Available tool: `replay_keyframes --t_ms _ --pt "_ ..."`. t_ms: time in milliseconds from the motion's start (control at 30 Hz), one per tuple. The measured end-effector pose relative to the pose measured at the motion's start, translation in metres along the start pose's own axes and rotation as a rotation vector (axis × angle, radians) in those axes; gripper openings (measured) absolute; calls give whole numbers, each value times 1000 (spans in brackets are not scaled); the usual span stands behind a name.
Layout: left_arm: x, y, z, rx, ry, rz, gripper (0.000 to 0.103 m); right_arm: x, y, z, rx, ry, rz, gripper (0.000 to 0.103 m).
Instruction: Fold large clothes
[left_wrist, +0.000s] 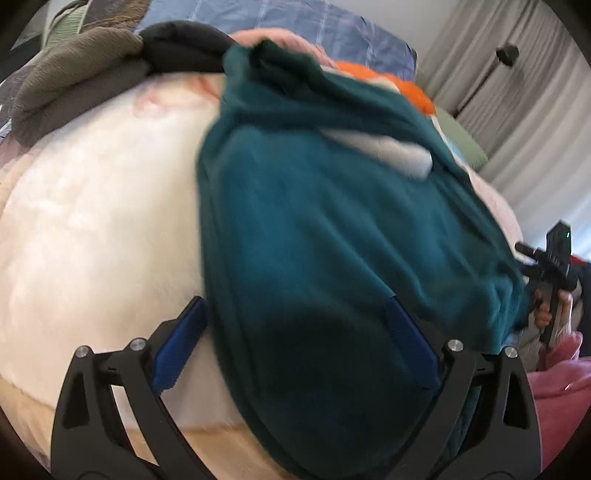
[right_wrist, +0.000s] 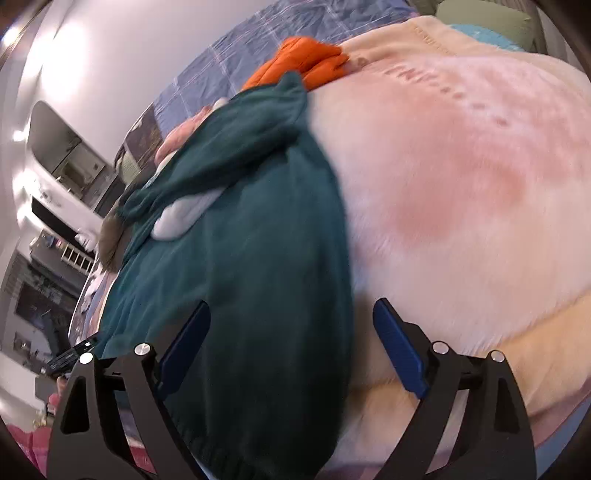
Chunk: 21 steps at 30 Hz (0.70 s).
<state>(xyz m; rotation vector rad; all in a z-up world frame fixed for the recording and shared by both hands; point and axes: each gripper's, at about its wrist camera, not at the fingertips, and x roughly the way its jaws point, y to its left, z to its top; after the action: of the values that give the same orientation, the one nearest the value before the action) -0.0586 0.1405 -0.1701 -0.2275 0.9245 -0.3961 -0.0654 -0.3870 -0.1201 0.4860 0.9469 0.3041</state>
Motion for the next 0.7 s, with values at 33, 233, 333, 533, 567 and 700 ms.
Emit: replay_keyframes --t_ms 33,233,333,533,567,700 --pt "-3 -3 -8 -5 -8 -7 98 -1 1 -7 0 9 13 91" --pt "-16 2 -30 -96 -54 -157 97 -17 5 -40 -6 15 99 90" --pt "-16 0 -29 -94 -59 -160 96 -19 4 -43 20 -2 140 88" --pt "4 -19 -10 -54 -37 -90 38 -1 16 -29 -2 5 157 28" --pt "3 -21 -7 -53 -41 -70 28 -1 16 -27 8 0 152 22" --pt "-35 -37 3 11 -172 -44 18 -30 17 -14 55 -103 251 19"
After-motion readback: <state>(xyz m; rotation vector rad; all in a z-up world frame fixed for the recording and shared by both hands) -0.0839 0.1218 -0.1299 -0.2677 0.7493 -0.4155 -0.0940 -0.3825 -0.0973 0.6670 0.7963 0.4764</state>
